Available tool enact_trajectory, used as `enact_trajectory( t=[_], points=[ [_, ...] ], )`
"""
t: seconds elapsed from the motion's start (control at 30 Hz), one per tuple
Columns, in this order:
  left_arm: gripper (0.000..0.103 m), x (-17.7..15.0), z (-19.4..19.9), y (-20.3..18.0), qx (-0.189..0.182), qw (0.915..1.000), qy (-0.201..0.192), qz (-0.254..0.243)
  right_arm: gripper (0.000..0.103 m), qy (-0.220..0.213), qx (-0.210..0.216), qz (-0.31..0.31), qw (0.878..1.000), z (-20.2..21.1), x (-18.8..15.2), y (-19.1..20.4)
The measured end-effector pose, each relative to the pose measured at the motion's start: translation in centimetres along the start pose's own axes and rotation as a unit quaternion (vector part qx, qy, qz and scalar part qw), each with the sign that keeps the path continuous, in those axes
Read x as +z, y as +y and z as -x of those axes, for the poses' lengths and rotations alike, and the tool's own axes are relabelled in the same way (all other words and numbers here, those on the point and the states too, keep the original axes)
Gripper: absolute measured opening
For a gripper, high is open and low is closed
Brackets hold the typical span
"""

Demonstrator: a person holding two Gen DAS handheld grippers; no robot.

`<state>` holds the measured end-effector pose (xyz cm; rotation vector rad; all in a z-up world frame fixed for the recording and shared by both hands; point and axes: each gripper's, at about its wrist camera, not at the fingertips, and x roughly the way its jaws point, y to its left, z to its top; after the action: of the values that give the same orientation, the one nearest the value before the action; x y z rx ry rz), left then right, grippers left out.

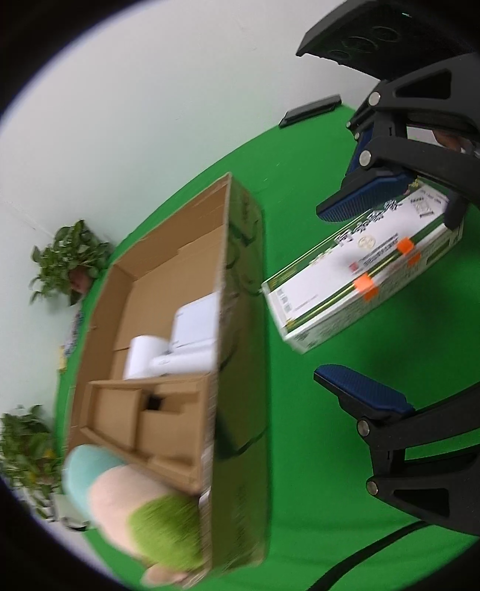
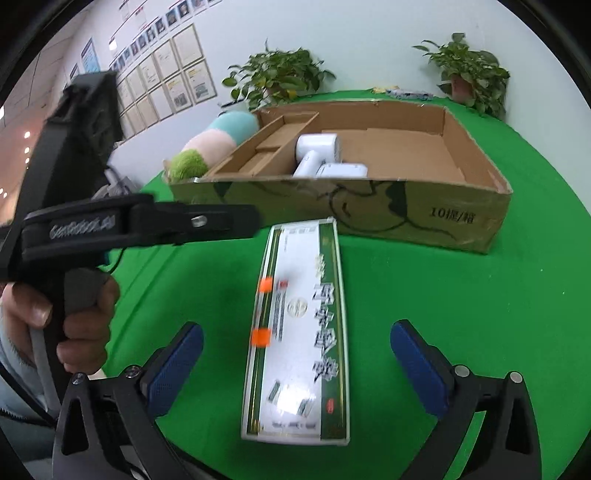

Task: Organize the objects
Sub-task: 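Close both grippers on the green-and-white medicine box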

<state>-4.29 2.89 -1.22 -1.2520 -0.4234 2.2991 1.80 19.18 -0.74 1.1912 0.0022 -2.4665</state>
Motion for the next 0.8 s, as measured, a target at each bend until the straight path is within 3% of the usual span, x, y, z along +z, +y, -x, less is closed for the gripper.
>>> enact_trajectory(
  t=[0.17,0.37,0.5,0.57,0.6,0.8],
  points=[
    [0.079,-0.7,-2.3,1.0,-0.029,0.9980,0.035,0.045,0.100,0.012,-0.030,0.022,0.999,-1.3,-0.4,-0.2],
    [0.079,-1.3,-3.1,1.3,-0.033,0.9969,0.043,0.057,0.092,0.022,-0.020,0.025,0.999,-2.5,-0.3,0.0],
    [0.079,-1.5,-3.3,1.6,-0.035,0.9962,0.044,0.066,0.082,0.026,-0.013,0.029,0.999,-3.4,0.0,0.6],
    [0.079,-1.5,-3.3,1.6,-0.036,0.9963,0.043,0.066,0.074,0.030,-0.019,0.031,0.999,-4.0,0.1,0.8],
    [0.079,-1.6,-3.4,1.6,-0.037,0.9962,0.042,0.067,0.066,0.032,-0.020,0.029,0.999,-4.2,0.0,0.9],
    [0.077,-1.8,-3.0,1.6,-0.038,0.9959,0.038,0.072,0.064,0.033,0.031,-0.012,0.999,-4.2,0.1,0.1]
  ],
)
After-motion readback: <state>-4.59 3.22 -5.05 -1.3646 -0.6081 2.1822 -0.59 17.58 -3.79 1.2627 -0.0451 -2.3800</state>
